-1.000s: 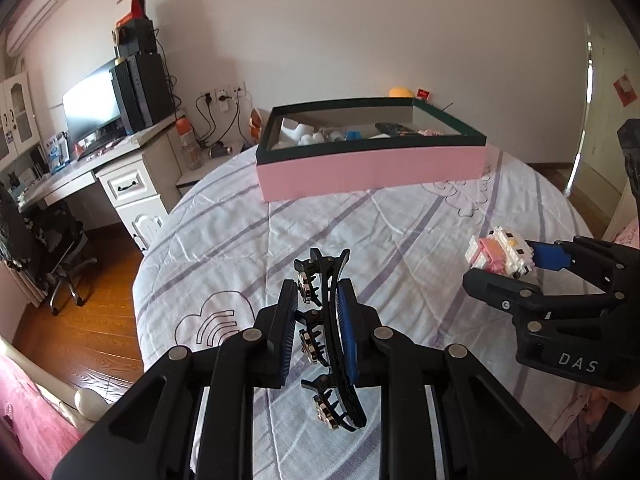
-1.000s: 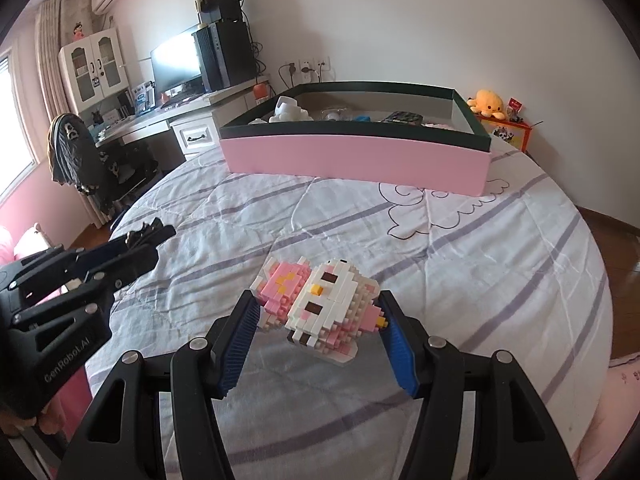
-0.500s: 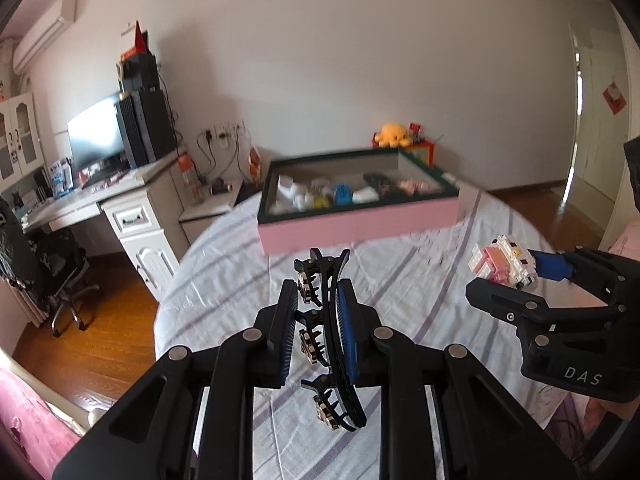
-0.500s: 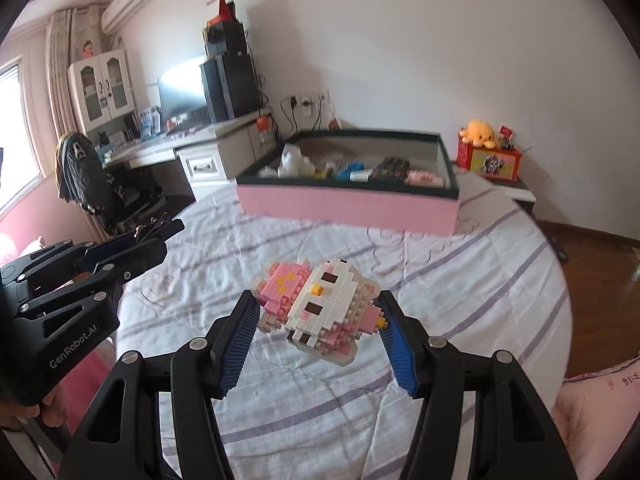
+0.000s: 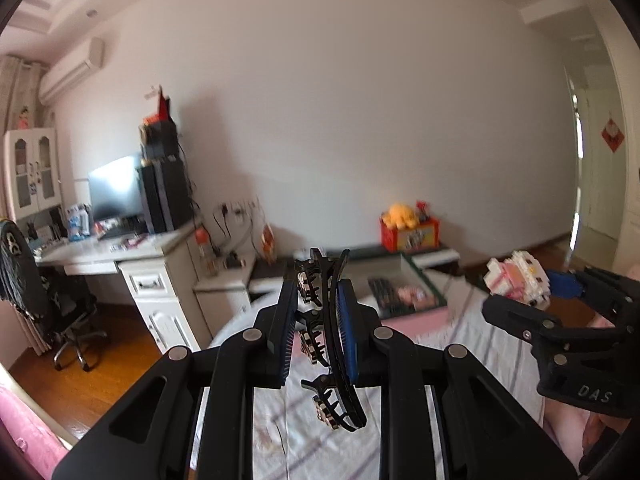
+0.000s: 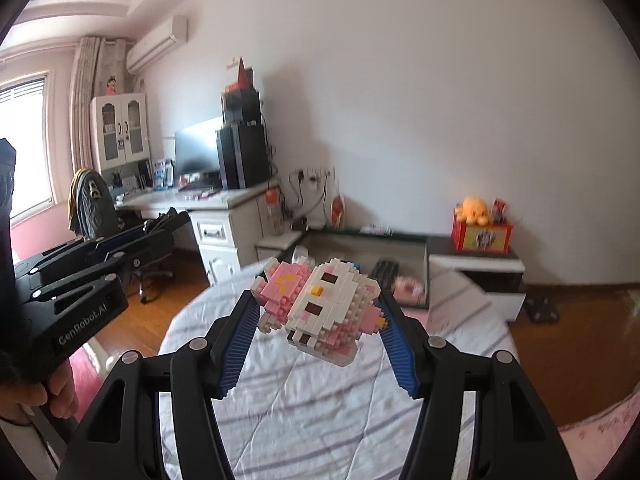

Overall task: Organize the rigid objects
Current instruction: 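Carry the hair clip and brick figure over the pink box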

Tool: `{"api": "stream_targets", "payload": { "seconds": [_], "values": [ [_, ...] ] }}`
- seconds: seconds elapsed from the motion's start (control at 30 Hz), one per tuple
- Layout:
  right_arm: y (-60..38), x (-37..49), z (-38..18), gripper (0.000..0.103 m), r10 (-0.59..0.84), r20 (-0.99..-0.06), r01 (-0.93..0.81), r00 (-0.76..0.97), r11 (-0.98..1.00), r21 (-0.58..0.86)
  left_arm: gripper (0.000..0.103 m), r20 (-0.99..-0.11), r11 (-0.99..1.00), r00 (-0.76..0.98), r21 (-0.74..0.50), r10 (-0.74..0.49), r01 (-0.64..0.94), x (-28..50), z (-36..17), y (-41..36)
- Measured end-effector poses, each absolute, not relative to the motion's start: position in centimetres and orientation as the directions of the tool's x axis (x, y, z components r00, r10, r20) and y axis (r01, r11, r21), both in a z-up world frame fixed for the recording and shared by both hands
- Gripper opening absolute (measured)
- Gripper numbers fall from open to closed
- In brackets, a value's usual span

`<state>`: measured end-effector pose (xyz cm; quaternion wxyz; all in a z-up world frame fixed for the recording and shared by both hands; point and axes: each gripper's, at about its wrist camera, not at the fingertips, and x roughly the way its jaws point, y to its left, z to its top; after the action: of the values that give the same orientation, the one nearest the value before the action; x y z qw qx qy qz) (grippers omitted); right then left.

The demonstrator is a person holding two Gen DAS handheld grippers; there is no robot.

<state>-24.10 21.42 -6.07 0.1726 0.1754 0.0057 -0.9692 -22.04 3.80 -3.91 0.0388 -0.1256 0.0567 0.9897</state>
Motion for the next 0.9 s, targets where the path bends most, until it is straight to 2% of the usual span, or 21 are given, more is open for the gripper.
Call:
{"api": "stream_targets", "payload": {
  "seconds": [0.2, 0.5, 0.73, 0.9],
  "values": [
    [21.6, -24.9, -3.4, 0.061, -0.328, -0.268, 0.334, -0.906, -0.942, 0.023, 0.020, -0.178, -0.991, -0.984, 0.119, 0.033, -0.055, -23.7, -0.9, 4.3],
    [22.5, -30.8, -1.6, 0.061, -0.318, -0.233, 0.326, -0.919, -0.945, 0.004, 0.020, -0.162, -0.985, -0.986, 0.155, 0.045, -0.070, -31.8, 0.3, 6.7],
    [23.3, -37.8, -2.7, 0.061, -0.301, -0.263, 0.310, -0.916, -0.951, 0.008, 0.020, -0.204, -0.980, -0.977, 0.176, 0.057, -0.094, -39.8, -0.6, 8.7],
    [23.5, -42.9, -4.9, 0.061, -0.288, -0.323, 0.298, -0.902, -0.954, 0.019, 0.020, -0.283, -0.975, -0.956, 0.178, 0.077, -0.131, -46.2, -2.8, 9.9]
  ]
}}
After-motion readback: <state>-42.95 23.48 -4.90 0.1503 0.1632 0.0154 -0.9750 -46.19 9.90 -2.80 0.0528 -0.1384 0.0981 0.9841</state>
